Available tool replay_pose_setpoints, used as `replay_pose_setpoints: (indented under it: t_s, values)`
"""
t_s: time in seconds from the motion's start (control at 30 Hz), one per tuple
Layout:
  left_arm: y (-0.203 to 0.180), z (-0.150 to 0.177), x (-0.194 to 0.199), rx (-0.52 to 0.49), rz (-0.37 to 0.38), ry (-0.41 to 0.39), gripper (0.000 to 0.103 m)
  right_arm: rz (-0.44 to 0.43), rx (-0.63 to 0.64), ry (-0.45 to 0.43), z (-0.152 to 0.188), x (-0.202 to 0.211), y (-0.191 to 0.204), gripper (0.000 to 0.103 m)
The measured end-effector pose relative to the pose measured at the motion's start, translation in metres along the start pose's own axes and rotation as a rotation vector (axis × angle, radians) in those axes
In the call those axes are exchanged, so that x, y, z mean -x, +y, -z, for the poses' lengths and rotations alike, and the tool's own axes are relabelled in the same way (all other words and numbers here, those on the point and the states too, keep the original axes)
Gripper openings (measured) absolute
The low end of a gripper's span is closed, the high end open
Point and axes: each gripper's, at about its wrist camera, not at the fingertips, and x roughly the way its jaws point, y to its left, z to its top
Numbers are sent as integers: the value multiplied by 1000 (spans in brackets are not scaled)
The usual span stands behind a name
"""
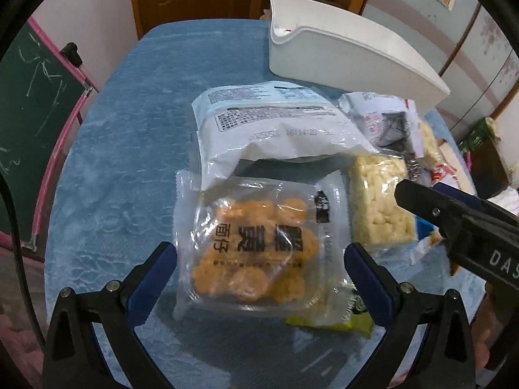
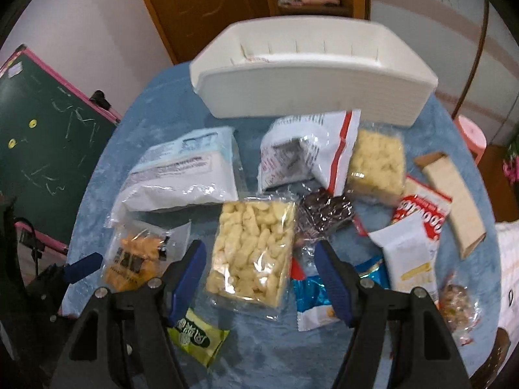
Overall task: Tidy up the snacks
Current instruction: 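Grasp the orange cake bag with the left tool while the right grasps the puffed-stick bag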
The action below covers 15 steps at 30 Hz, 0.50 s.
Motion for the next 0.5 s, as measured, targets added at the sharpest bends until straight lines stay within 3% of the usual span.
replay_pose_setpoints:
  t_s: [0.23,0.5]
  values:
    - [-1,-11,-12,16,5,14,103,-24,-62,78,-4,-24,-4,70]
    - [-6,-13,-13,-8,-7,16,103,-25,-50,118,-7,-40,5,70]
